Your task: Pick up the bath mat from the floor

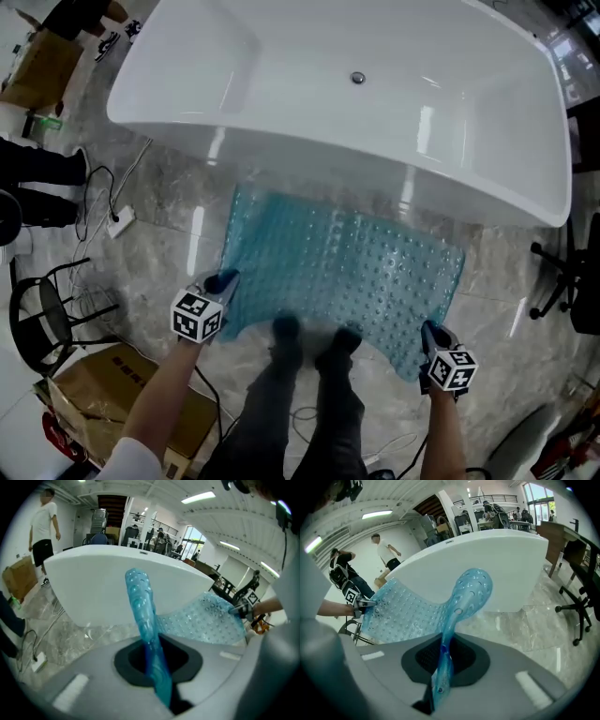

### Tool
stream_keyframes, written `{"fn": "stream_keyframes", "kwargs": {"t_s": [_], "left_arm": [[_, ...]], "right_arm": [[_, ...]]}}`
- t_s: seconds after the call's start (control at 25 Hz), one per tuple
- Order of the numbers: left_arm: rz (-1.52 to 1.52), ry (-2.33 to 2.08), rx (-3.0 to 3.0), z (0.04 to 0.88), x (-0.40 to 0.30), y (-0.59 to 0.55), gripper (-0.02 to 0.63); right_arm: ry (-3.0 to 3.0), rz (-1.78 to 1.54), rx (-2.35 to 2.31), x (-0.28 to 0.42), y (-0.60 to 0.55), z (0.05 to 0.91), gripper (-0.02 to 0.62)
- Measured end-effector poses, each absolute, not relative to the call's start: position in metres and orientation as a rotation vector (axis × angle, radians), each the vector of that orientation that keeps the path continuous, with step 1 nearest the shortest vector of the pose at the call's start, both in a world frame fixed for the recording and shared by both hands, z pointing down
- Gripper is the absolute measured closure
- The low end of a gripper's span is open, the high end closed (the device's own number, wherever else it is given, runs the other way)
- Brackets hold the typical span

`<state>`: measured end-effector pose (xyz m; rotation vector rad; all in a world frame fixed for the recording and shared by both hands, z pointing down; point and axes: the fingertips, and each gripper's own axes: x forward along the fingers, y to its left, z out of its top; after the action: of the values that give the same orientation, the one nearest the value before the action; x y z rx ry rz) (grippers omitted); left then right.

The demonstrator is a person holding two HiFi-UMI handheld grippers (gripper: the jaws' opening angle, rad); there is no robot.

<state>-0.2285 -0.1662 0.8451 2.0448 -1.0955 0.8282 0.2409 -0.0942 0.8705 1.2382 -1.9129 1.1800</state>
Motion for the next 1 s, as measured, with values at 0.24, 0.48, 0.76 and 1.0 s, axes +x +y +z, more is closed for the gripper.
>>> {"fn": "stream_keyframes", "kwargs": {"t_s": [0.24, 0.48, 0.76, 1.0], "left_arm": [[0.765, -1.11, 2.074, 0.696, -0.244, -0.134, 0.583], [0.725, -1.151, 2.205, 0.534, -0.247, -0.119, 0.583], [0.662, -1.137, 2.312, 0.399, -0.258, -0.104, 0.583], [0.593, -1.058, 2.349, 0.333, -0.258, -0.076, 0.583]], "right_arm": [[-1.962, 1.203, 1.257, 0.203, -0.056, 0.731, 0.574], [-2.026, 1.195, 1.315, 0.172, -0.039, 0.589, 0.574], [-2.156, 1.156, 1.355, 0.13, -0.032, 0.453, 0.574], [-2.28, 1.248, 1.341, 0.099, -0.007, 0.368, 0.574]]}}
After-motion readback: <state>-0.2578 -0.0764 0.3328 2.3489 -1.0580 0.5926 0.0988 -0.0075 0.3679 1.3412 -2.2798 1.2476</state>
